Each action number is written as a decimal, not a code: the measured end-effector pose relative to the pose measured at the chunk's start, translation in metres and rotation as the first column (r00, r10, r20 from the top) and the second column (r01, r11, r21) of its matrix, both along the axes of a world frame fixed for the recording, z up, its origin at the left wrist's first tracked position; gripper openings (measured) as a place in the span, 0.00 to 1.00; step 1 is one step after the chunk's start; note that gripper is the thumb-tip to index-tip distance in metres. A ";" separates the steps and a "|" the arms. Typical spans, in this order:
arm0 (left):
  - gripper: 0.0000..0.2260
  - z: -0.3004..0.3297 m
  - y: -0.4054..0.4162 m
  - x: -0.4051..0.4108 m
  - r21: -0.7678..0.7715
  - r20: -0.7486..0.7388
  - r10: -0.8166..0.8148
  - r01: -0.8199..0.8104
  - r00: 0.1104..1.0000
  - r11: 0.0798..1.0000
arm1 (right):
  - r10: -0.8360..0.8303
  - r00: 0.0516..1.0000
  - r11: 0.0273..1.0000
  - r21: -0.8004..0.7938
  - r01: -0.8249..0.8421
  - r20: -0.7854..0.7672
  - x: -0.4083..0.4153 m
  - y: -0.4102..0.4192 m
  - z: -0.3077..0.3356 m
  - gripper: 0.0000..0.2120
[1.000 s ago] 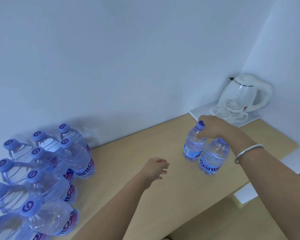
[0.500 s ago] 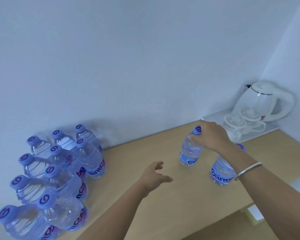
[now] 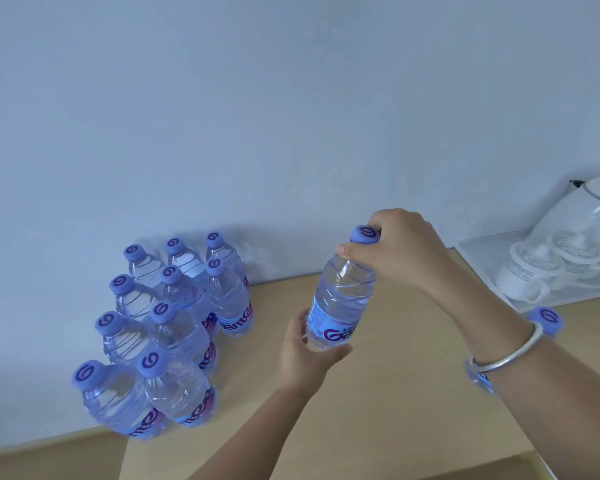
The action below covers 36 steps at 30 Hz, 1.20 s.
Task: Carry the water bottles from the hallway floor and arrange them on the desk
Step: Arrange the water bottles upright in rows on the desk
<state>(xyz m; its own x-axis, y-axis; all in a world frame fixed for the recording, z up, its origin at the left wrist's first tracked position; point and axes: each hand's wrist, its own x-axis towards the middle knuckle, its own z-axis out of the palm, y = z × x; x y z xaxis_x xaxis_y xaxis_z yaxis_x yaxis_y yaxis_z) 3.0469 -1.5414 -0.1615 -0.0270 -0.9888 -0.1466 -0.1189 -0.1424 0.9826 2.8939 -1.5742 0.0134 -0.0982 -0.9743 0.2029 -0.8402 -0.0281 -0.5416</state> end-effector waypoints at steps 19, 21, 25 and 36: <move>0.24 0.040 0.029 0.062 0.105 -0.470 -0.363 0.459 0.804 0.882 | 0.373 0.610 0.847 0.012 -0.532 0.699 0.059 -0.017 -0.016 0.18; 0.24 0.038 0.030 0.068 0.110 -0.477 -0.326 0.423 0.816 0.899 | 0.374 0.602 0.860 -0.021 -0.511 0.705 0.066 -0.018 -0.019 0.16; 0.24 0.031 0.033 0.073 0.142 -0.362 -0.157 0.220 0.919 0.965 | 0.341 0.665 0.900 -0.026 -0.436 0.665 0.081 -0.021 -0.033 0.13; 0.18 0.011 0.041 0.094 0.160 -0.303 0.060 -0.012 0.951 0.987 | 0.392 0.675 0.823 0.090 -0.561 0.625 0.120 -0.033 -0.048 0.16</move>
